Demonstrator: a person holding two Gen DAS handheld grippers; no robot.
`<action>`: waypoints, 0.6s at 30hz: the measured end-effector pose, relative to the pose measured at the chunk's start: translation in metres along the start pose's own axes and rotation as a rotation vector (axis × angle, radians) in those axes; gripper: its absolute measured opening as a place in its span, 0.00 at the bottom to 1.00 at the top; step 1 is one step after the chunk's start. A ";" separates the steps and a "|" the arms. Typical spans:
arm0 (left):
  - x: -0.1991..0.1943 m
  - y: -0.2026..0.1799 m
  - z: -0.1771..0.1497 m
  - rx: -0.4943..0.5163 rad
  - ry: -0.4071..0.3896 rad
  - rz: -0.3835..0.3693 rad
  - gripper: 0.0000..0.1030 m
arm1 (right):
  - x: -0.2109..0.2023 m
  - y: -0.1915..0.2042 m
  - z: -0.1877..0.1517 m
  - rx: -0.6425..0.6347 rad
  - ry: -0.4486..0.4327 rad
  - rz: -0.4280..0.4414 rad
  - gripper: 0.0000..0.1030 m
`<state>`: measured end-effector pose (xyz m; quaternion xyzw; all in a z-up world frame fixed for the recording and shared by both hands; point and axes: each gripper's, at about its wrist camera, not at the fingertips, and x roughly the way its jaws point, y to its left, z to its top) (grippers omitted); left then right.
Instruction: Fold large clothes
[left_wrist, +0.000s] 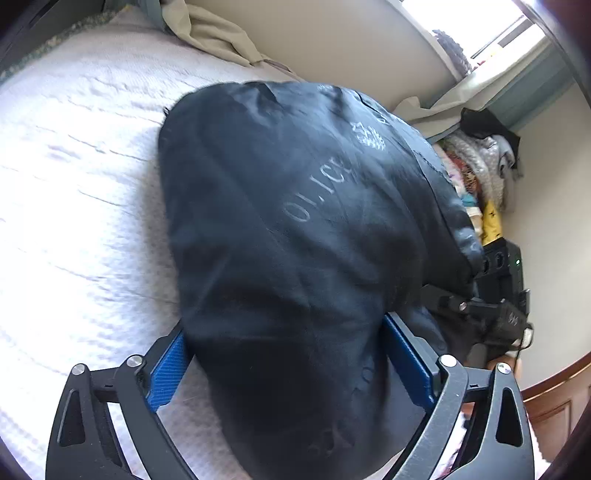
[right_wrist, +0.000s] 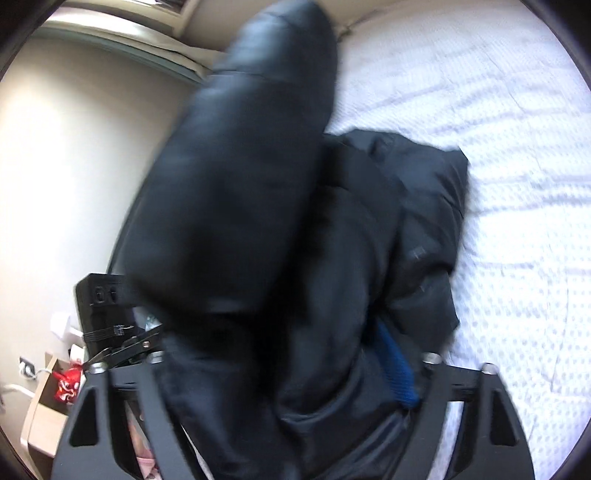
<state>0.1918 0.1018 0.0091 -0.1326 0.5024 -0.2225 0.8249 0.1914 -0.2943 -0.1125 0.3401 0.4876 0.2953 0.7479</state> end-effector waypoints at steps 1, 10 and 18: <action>-0.005 -0.001 -0.001 0.004 -0.003 0.012 0.96 | -0.006 -0.003 -0.002 0.022 0.000 -0.004 0.82; -0.055 -0.066 -0.006 0.204 -0.158 0.214 0.94 | -0.094 0.038 -0.018 -0.155 -0.225 -0.210 0.80; 0.003 -0.105 -0.034 0.360 -0.016 0.277 0.95 | -0.076 0.104 -0.040 -0.416 -0.244 -0.229 0.34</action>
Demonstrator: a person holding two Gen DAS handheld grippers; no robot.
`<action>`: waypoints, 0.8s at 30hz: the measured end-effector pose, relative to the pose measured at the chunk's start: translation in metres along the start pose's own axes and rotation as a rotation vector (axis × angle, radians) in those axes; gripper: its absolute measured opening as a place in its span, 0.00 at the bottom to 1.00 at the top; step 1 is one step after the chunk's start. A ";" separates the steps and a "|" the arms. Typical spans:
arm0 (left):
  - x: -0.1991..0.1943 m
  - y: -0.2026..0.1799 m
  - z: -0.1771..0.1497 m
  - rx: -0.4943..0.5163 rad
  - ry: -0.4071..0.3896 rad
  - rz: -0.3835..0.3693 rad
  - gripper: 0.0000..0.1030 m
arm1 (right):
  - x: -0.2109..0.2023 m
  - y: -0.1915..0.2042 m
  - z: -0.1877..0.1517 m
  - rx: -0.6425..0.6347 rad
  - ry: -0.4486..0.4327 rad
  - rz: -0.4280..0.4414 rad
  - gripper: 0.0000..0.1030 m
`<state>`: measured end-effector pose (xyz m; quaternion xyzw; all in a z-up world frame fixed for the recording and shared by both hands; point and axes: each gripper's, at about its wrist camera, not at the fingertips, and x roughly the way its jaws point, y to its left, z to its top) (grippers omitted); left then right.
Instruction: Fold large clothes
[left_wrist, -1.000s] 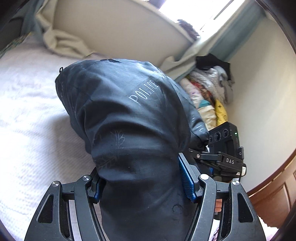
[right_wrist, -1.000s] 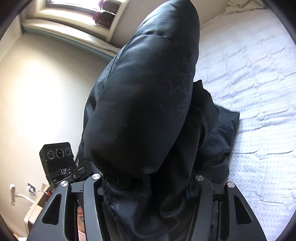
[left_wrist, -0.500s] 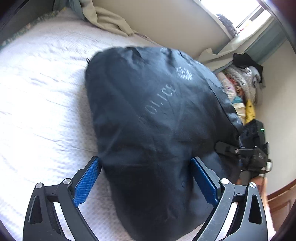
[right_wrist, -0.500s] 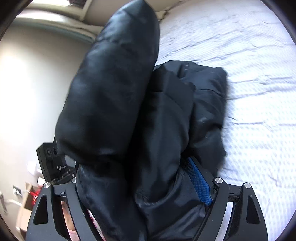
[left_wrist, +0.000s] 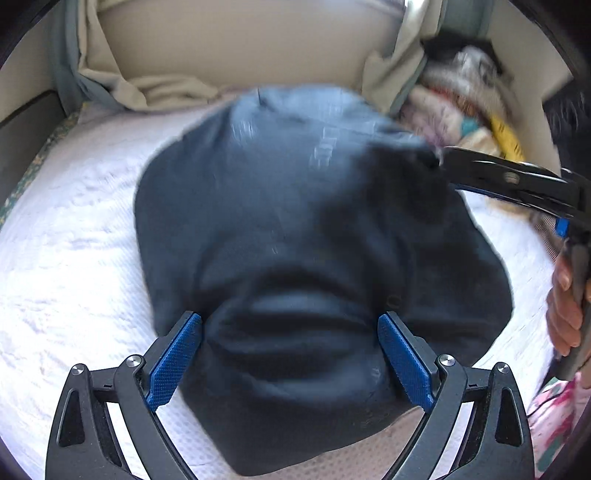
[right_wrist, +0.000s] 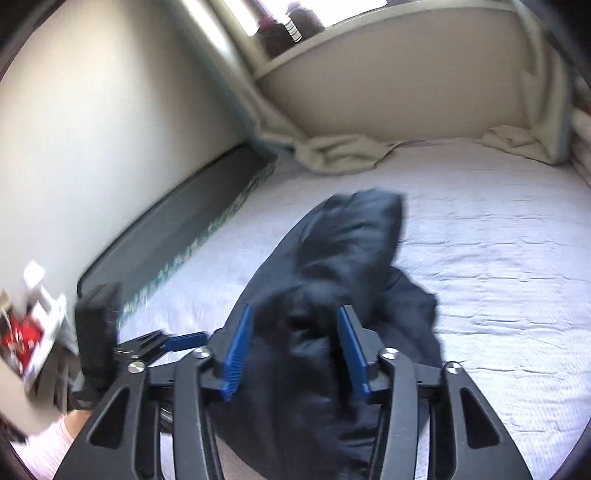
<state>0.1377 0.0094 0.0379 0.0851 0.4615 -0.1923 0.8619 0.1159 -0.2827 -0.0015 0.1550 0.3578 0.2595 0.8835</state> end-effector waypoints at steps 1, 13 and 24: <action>0.005 -0.005 -0.002 0.010 0.009 0.020 0.95 | 0.013 -0.003 -0.004 0.010 0.041 -0.058 0.33; 0.026 -0.039 -0.027 0.185 0.025 0.150 0.99 | 0.095 -0.089 -0.044 0.240 0.226 -0.064 0.30; 0.031 -0.032 -0.025 0.136 0.034 0.143 1.00 | -0.017 -0.053 -0.022 0.187 0.060 -0.063 0.51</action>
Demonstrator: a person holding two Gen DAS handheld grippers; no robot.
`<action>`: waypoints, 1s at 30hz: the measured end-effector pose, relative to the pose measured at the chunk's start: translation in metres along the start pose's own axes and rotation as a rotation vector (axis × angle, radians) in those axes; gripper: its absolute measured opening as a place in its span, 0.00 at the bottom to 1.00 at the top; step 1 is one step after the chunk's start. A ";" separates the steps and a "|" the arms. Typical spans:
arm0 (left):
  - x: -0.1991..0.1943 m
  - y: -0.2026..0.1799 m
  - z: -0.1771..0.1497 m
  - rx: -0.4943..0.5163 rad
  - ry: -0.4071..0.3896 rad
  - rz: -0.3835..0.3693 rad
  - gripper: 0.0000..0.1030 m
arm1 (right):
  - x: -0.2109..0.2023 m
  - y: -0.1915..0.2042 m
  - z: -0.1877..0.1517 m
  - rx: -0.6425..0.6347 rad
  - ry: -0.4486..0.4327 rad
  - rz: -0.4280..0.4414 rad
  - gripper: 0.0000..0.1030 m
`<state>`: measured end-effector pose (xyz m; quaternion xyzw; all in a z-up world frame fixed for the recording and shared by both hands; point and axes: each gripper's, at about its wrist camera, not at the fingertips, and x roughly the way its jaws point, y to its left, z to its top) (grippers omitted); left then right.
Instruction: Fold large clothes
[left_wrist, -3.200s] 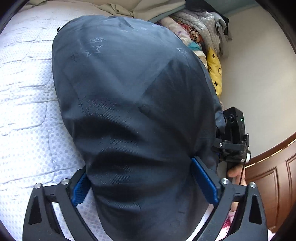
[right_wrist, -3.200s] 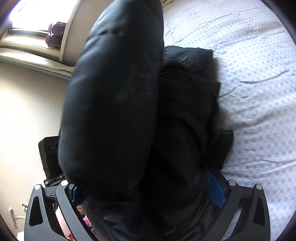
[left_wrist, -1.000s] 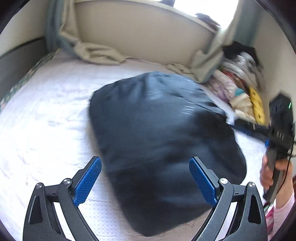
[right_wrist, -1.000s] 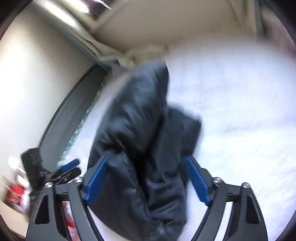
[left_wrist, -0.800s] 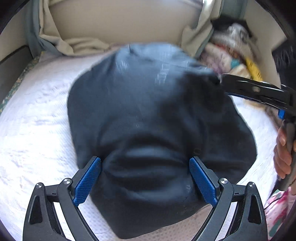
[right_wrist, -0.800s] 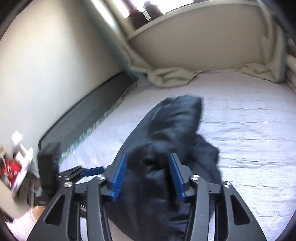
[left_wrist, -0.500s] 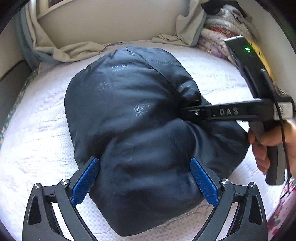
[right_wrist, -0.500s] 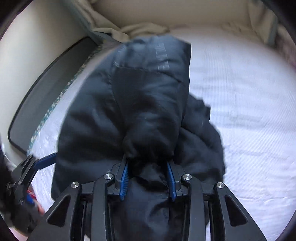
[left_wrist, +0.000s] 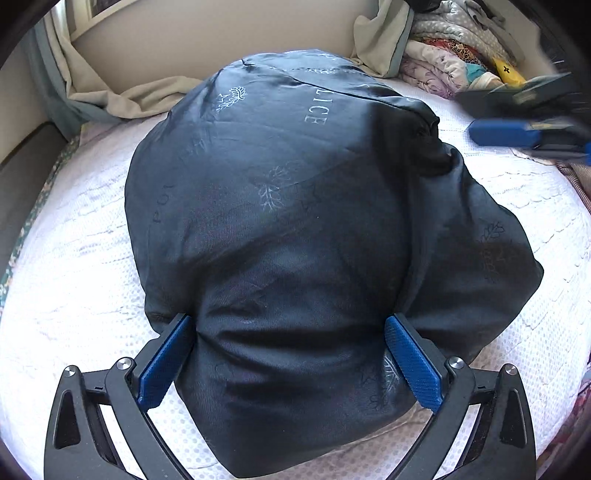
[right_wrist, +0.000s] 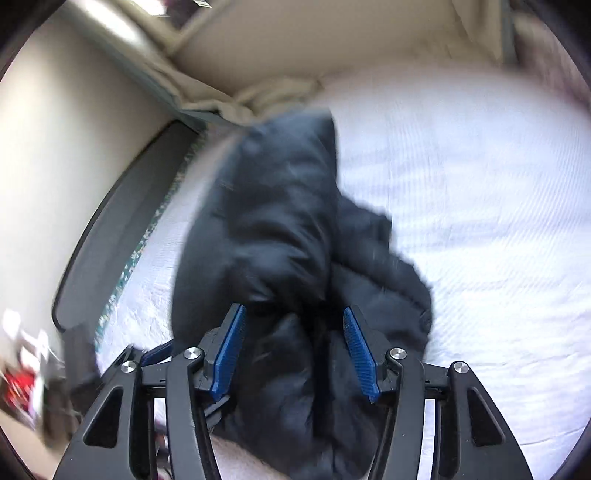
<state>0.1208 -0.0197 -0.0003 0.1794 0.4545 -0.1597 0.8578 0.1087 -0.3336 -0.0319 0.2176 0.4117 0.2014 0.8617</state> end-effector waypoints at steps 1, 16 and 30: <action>0.001 0.001 0.002 -0.001 0.002 0.003 1.00 | -0.007 0.007 -0.001 -0.027 -0.003 0.021 0.51; -0.066 0.006 -0.001 -0.077 -0.042 0.104 0.99 | 0.043 -0.014 -0.037 0.016 0.161 -0.078 0.51; -0.169 -0.026 -0.063 -0.142 -0.177 0.196 0.99 | -0.072 0.060 -0.096 -0.108 0.016 -0.232 1.00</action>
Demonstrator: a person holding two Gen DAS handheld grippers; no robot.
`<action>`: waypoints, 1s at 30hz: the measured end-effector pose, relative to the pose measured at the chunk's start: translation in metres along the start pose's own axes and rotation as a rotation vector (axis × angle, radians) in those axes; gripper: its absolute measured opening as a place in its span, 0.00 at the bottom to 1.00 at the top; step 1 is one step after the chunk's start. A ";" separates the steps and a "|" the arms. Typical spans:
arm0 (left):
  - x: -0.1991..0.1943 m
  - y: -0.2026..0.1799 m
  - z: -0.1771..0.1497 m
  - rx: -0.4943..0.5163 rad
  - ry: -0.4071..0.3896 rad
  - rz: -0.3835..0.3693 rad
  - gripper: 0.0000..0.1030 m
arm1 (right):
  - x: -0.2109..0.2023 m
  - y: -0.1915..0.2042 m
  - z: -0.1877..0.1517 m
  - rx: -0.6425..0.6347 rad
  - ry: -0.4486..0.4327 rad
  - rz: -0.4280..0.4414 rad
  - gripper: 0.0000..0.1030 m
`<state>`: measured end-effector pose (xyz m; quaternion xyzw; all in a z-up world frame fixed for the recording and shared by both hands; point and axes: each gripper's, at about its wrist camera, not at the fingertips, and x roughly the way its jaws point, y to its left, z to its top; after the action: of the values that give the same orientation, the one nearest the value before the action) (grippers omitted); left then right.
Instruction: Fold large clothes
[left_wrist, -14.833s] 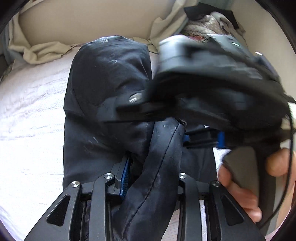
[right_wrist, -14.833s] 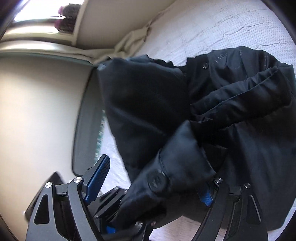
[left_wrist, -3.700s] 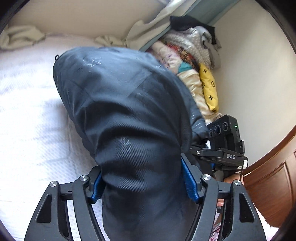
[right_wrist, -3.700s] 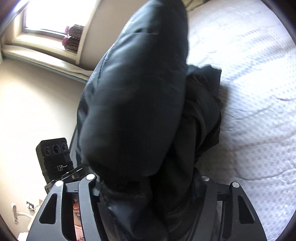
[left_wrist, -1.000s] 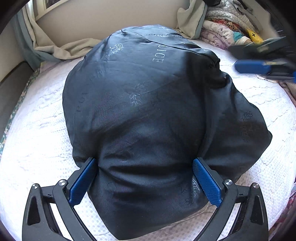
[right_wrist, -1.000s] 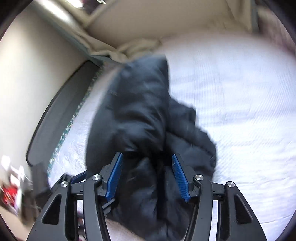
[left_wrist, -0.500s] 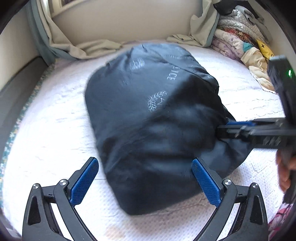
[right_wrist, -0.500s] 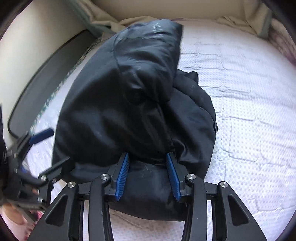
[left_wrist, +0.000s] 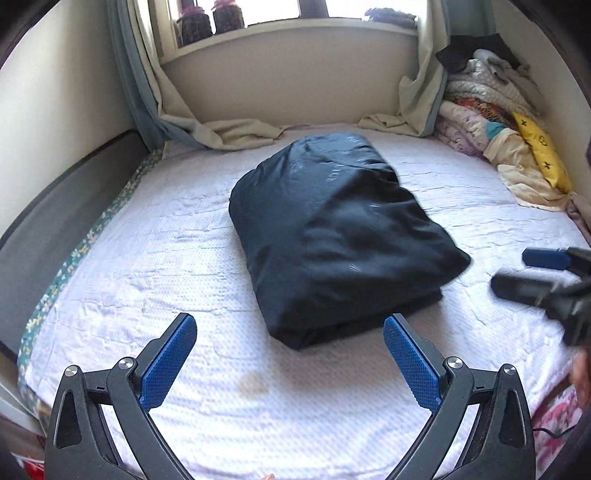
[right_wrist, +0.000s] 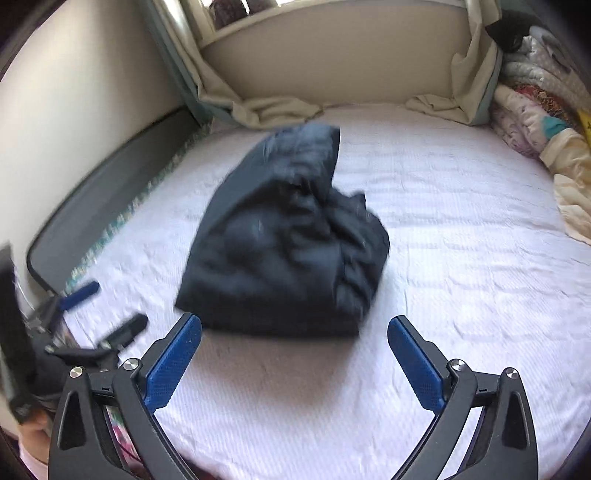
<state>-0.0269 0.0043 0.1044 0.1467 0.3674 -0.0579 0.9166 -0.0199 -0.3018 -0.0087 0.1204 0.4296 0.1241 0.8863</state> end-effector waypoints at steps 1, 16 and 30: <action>-0.006 -0.004 -0.005 0.005 -0.008 -0.002 0.99 | -0.001 0.004 -0.006 -0.005 0.017 -0.010 1.00; 0.006 -0.004 -0.054 -0.154 0.067 -0.060 0.99 | 0.005 0.002 -0.086 0.015 0.023 -0.203 1.00; 0.011 -0.012 -0.056 -0.137 0.060 -0.019 0.99 | 0.001 0.007 -0.080 0.003 -0.027 -0.213 1.00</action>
<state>-0.0582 0.0100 0.0555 0.0820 0.3990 -0.0368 0.9125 -0.0838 -0.2862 -0.0557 0.0769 0.4283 0.0270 0.9000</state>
